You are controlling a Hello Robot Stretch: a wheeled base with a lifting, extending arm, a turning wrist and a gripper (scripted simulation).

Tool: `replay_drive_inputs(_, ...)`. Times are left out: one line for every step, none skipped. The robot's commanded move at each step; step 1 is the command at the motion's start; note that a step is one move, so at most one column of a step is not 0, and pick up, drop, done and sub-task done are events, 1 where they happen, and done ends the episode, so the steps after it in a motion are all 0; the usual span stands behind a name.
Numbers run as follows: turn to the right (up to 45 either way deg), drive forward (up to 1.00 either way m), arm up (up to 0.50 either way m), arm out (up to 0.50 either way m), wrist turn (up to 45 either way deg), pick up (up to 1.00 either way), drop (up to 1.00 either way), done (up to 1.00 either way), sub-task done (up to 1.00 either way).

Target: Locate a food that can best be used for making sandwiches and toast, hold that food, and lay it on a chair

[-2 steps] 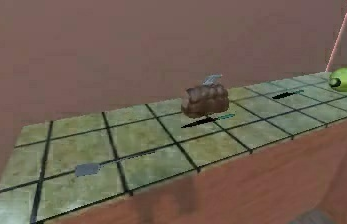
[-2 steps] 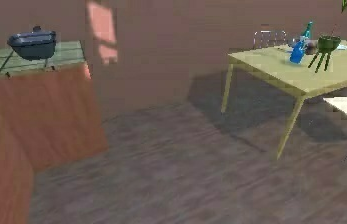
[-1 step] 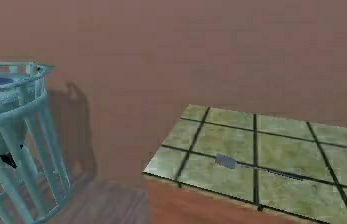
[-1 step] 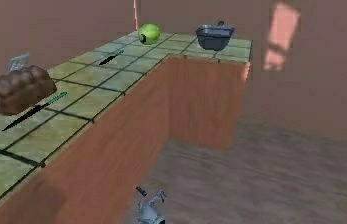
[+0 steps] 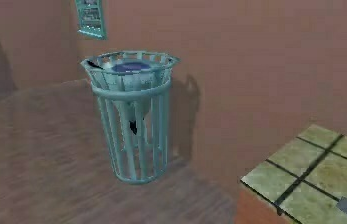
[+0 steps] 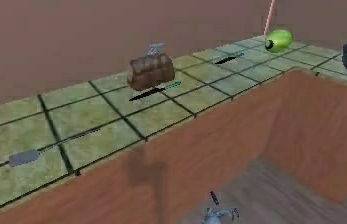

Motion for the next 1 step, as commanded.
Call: replay_drive_inputs(45.0,0.0,0.0,0.0,0.0,0.0,0.0,0.0,0.0)
